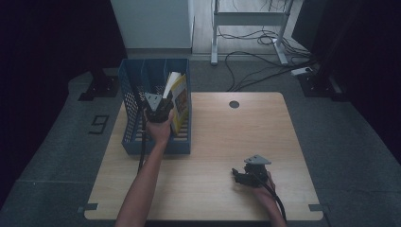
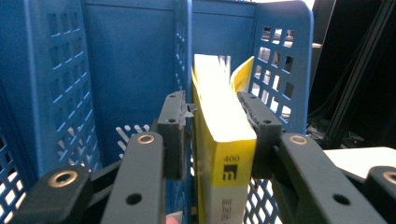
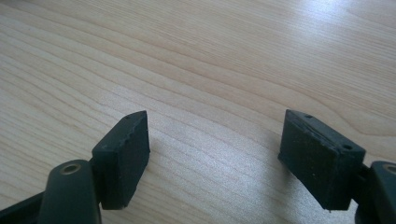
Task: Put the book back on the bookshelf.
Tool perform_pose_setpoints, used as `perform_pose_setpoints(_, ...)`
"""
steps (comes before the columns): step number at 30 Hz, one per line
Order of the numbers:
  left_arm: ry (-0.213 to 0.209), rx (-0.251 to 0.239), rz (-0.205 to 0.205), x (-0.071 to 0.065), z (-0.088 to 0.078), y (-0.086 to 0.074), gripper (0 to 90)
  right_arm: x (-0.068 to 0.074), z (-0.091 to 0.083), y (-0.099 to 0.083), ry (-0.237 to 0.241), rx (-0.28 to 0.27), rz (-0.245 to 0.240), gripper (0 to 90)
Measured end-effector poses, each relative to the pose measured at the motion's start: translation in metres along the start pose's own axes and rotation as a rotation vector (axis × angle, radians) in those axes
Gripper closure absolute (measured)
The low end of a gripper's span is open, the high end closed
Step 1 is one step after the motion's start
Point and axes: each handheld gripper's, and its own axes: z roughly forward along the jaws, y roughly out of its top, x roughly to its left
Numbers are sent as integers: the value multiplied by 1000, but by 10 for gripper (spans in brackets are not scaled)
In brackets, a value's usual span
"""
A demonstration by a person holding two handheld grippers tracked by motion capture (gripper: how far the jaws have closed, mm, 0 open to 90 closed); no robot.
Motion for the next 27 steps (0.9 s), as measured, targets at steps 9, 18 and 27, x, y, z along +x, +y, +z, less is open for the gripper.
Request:
perform_pose_setpoints(9,-3,11,4,3,-4,-1,575,0,0,0,2,1,4,233)
perform_pose_setpoints(18,-116,56,-55,18,-16,-2,456,1,0,0,-3,3,-2,233)
perform_pose_setpoints(27,-175,114,-68,25,-30,-4,430,0,0,0,1,1,4,233)
